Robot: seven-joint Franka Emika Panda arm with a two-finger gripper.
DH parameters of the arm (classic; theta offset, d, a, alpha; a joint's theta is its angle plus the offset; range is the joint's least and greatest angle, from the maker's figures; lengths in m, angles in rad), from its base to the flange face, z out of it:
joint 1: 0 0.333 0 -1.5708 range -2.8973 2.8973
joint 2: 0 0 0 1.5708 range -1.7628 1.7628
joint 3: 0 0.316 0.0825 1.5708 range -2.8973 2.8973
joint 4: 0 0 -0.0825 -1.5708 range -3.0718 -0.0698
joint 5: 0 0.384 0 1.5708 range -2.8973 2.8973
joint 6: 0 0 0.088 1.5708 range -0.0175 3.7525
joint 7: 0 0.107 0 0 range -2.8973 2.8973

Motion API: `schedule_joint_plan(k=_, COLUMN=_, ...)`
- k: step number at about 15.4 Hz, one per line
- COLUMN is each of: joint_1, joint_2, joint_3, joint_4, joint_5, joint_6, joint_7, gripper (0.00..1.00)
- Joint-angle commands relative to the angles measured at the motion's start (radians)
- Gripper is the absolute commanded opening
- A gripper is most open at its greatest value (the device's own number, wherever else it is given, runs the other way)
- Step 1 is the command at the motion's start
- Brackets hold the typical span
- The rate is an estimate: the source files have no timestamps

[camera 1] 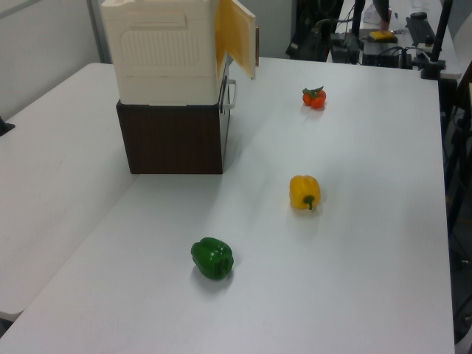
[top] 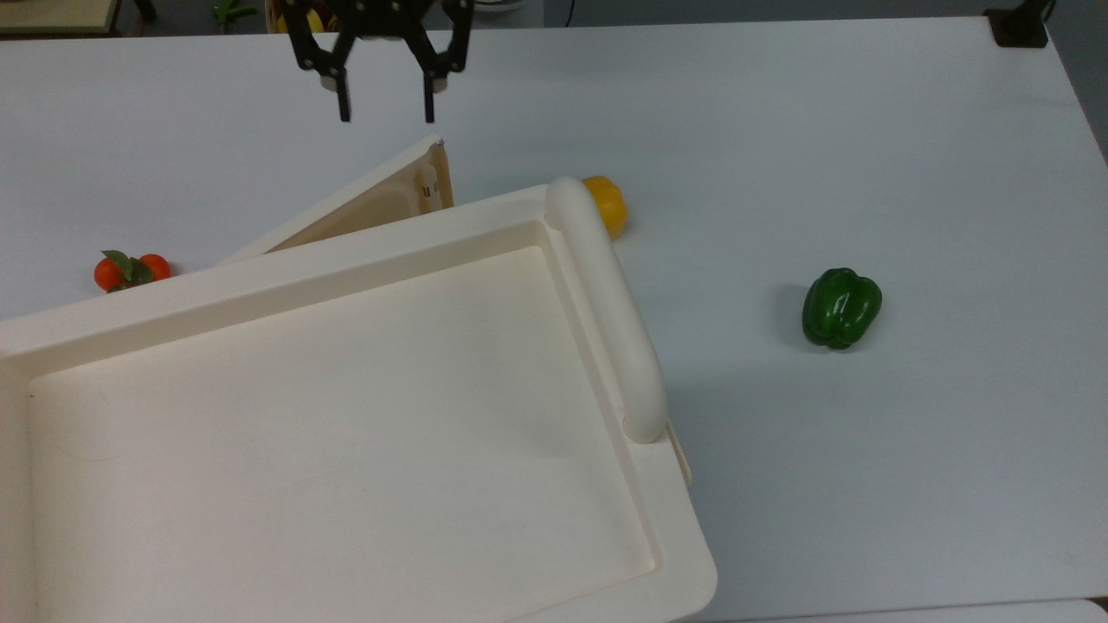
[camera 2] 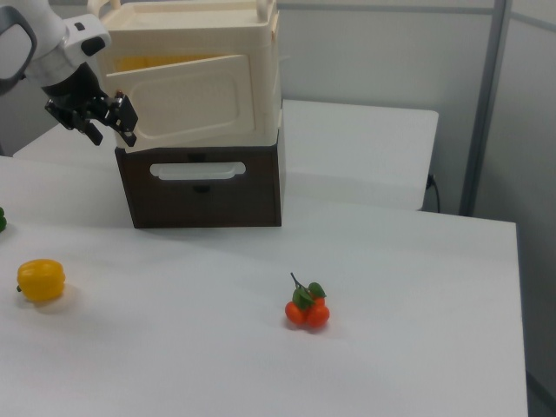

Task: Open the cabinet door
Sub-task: 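Pull the handle outward, swinging the cream door open on its hinge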

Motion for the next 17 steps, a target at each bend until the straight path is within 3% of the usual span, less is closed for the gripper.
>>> schedule_joint_plan(k=1, joint_1=-0.005, joint_2=-0.015, joint_3=-0.003, joint_4=-0.017, joint_5=0.026, joint_6=-0.007, joint_7=0.011, gripper=0.85)
schedule_joint_plan(k=4, joint_1=-0.004, joint_2=0.0, joint_3=-0.003, joint_4=0.011, joint_5=0.049, joint_6=0.008, joint_7=0.153, gripper=1.0)
schedule_joint_plan(k=13, joint_1=0.01, joint_2=0.1, joint_3=0.006, joint_4=0.061, joint_5=0.034, joint_6=0.175, joint_7=0.448, gripper=1.0)
schedule_joint_plan(k=17, joint_1=0.006, joint_2=0.112, joint_3=0.006, joint_4=0.057, joint_5=0.018, joint_6=0.19, joint_7=0.434, gripper=1.0)
